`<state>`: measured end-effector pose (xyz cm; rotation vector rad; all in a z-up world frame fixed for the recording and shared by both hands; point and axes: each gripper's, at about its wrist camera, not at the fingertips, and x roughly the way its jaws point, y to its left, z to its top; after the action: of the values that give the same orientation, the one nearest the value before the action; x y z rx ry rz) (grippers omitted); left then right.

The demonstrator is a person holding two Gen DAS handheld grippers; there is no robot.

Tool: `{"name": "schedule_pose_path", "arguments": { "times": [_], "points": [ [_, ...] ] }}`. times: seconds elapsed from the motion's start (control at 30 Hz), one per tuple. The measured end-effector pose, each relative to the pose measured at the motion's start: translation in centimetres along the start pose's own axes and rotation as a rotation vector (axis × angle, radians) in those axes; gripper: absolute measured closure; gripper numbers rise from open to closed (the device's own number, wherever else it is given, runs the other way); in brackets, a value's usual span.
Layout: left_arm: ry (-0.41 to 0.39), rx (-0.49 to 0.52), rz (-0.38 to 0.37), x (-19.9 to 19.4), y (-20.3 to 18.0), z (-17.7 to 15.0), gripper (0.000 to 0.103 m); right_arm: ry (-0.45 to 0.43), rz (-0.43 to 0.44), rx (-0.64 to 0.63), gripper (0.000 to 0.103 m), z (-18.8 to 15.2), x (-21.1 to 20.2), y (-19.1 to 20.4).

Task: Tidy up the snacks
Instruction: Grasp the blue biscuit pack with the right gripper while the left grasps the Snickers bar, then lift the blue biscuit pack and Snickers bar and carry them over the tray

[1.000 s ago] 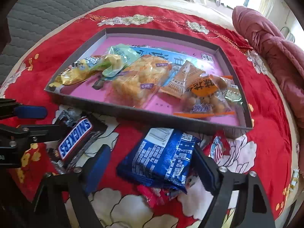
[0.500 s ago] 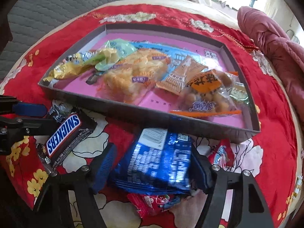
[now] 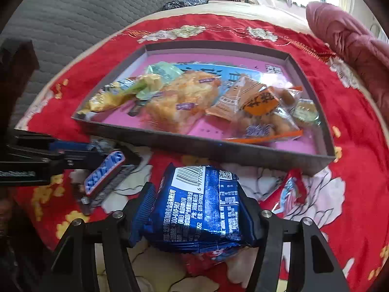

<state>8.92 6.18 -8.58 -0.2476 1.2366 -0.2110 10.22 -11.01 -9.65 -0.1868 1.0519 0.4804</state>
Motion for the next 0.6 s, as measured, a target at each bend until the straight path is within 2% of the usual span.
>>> {"name": "schedule_pose_path", "arguments": {
  "times": [0.23,0.37,0.6],
  "points": [
    [0.012,-0.015,-0.030,0.5,0.2,0.1,0.074,0.002,0.056,-0.040,0.041,-0.3,-0.4,1.8],
    [0.017,-0.016,-0.042,0.6,0.4,0.0,0.074,0.021,0.036,-0.072,0.041,-0.3,0.2,2.5],
    [0.017,-0.014,-0.058,0.6,0.2,-0.1,0.075,0.023,0.043,-0.049,0.041,-0.3,0.4,2.1]
  ]
}}
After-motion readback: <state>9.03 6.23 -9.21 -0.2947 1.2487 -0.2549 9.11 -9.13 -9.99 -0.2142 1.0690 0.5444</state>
